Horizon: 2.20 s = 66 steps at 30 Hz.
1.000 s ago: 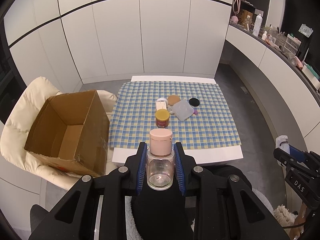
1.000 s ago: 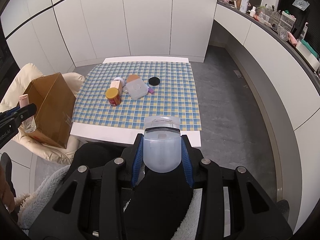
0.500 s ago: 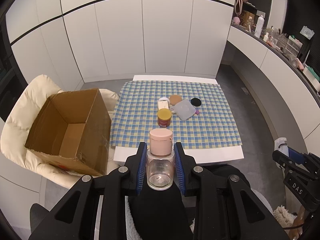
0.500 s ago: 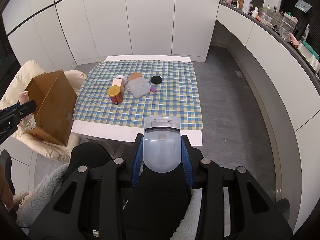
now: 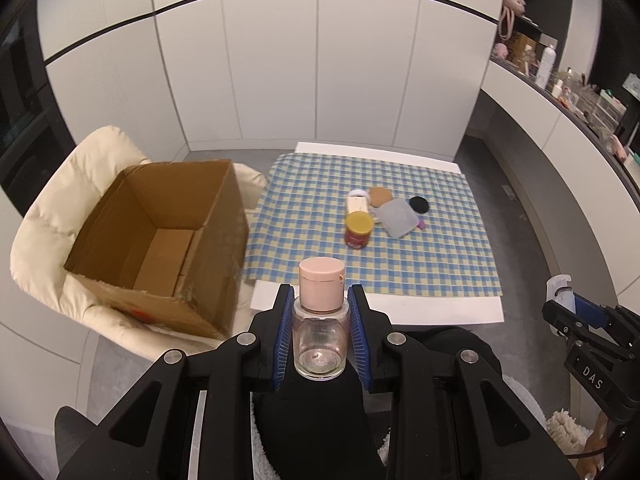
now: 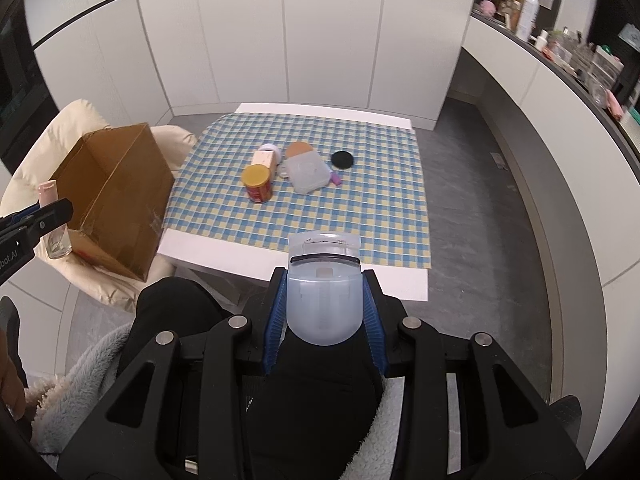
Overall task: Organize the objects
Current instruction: 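Carry the held bottle with the left tool toward the cardboard box, then lower the held bottle with the left gripper into the cardboard box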
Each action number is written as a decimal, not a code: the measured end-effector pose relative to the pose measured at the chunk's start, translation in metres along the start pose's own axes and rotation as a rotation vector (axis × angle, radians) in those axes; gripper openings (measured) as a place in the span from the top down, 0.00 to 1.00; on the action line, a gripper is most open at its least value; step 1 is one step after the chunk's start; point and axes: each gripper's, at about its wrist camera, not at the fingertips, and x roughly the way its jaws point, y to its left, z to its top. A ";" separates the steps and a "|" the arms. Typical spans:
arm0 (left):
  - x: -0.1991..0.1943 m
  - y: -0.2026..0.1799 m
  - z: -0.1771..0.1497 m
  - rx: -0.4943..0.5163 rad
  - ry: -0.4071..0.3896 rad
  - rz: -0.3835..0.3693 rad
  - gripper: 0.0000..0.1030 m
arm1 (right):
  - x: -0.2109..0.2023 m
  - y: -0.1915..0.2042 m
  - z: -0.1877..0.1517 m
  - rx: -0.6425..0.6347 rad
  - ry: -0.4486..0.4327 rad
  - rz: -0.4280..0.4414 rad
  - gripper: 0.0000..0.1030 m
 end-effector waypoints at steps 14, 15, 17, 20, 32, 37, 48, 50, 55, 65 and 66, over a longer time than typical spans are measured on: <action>-0.009 0.060 -0.013 -0.112 0.002 0.073 0.74 | 0.012 0.064 0.014 -0.128 0.001 0.072 0.64; -0.009 0.064 -0.014 -0.119 0.003 0.079 0.74 | 0.013 0.069 0.015 -0.138 0.000 0.078 0.64; -0.011 0.073 -0.017 -0.135 0.005 0.090 0.74 | 0.014 0.080 0.016 -0.159 0.000 0.092 0.64; -0.013 0.084 -0.022 -0.158 0.005 0.108 0.74 | 0.015 0.094 0.016 -0.187 -0.002 0.110 0.64; -0.023 0.133 -0.036 -0.258 0.013 0.166 0.74 | 0.021 0.152 0.017 -0.304 0.002 0.189 0.64; -0.025 0.143 -0.038 -0.285 0.015 0.179 0.74 | 0.019 0.174 0.015 -0.352 0.000 0.214 0.64; -0.020 0.153 -0.038 -0.310 0.020 0.181 0.74 | 0.022 0.187 0.018 -0.380 -0.001 0.218 0.64; -0.018 0.155 -0.038 -0.313 0.023 0.182 0.74 | 0.023 0.189 0.019 -0.382 -0.002 0.219 0.64; -0.013 0.161 -0.034 -0.329 0.027 0.185 0.74 | 0.028 0.195 0.025 -0.387 -0.006 0.223 0.64; 0.006 0.193 -0.022 -0.387 0.024 0.222 0.74 | 0.046 0.227 0.046 -0.424 -0.007 0.231 0.64; 0.009 0.196 -0.020 -0.391 0.026 0.226 0.74 | 0.049 0.233 0.050 -0.432 -0.011 0.232 0.64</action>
